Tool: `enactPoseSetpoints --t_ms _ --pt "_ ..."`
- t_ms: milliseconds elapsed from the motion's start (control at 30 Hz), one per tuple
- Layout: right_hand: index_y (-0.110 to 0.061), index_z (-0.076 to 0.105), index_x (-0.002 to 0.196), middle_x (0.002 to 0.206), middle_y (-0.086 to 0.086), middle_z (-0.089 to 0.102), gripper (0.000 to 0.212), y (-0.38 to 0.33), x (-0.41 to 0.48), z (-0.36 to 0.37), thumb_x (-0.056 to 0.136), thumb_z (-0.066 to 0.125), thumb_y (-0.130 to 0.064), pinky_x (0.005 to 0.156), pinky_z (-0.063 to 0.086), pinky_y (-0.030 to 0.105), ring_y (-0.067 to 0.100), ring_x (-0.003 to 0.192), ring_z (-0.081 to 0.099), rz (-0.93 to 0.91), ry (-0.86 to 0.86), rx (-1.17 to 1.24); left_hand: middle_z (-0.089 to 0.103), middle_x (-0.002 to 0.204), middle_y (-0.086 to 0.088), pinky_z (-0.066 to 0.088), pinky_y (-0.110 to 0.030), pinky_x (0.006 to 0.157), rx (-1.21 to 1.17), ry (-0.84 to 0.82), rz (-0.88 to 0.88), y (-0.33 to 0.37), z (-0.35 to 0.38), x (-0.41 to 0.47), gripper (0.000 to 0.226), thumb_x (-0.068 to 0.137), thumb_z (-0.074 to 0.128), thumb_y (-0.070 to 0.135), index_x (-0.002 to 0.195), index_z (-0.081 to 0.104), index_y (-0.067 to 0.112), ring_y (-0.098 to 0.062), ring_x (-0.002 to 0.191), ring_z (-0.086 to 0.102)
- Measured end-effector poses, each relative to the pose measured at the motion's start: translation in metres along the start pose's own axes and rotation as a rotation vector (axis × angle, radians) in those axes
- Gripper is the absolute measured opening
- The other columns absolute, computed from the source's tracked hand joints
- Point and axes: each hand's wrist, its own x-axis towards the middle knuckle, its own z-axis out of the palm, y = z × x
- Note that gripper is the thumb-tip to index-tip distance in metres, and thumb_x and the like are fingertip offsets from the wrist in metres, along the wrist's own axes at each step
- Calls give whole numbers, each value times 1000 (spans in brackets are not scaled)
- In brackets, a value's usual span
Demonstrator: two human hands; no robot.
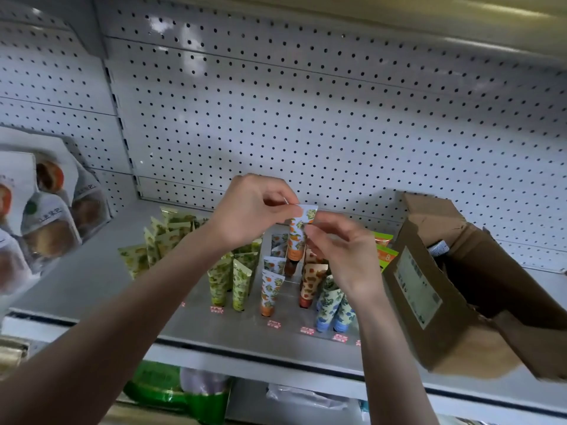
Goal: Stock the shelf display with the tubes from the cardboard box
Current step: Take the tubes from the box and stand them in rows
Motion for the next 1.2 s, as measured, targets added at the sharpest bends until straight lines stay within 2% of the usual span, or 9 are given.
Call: enactPoseSetpoints --t_ms 133,233,400,500,667,867,967,1033,1200 --pt "-30 68 89 84 7 71 17 2 10 2 85 67 -13 78 56 50 32 77 69 35 44 5 72 73 5 54 -29 80 106 -29 13 -7 2 9 6 74 78 19 77 73 16 -4 70 67" --pt "-27 67 90 82 9 70 16 3 18 3 87 65 -12 74 55 52 38 76 67 28 57 -32 71 73 6 53 -31 82 157 -68 10 -12 7 13 6 74 77 21 76 73 17 -3 72 66" --pt "-33 66 81 77 1 70 17 11 30 6 87 65 -16 73 56 49 30 71 69 23 62 -159 69 71 6 52 -25 76 215 -96 6 -20 11 20 8 76 76 23 77 72 16 -7 71 65" --pt "-27 68 83 78 3 71 13 19 34 4 86 65 -15 75 57 47 25 71 70 52 54 -183 69 72 7 50 -20 72 240 -144 -9 -25 14 23 9 77 74 22 78 72 14 -5 69 64" --pt "-24 71 83 81 -6 71 12 27 40 1 83 68 -12 81 54 31 8 78 67 33 14 -304 70 74 7 50 -19 69 291 -232 -18 -32 19 27 6 79 72 22 77 72 16 -2 68 62" --pt "-17 74 83 76 -17 65 5 29 44 -3 80 71 -15 70 40 9 -4 72 56 9 -80 -485 68 72 8 53 -30 72 369 -310 10 -43 24 27 8 78 69 22 74 72 15 -5 69 61" --pt "-22 74 80 87 -12 63 3 30 46 -3 80 71 -21 85 32 21 6 91 51 -1 -91 -593 67 69 7 53 -33 68 387 -354 31 -46 26 28 9 78 67 21 72 71 16 -8 67 61" --pt "-29 72 80 100 -9 60 4 31 46 -2 80 71 -25 84 23 24 15 105 44 24 -97 -668 66 67 7 52 -32 67 408 -373 38 -48 27 28 10 77 67 20 71 72 15 -9 68 60" --pt "-33 73 85 112 -9 47 5 29 45 -4 83 69 -32 88 18 30 15 106 27 86 -142 -747 66 69 4 49 -32 68 436 -392 39 -51 31 27 10 76 68 19 69 72 12 -13 74 59"
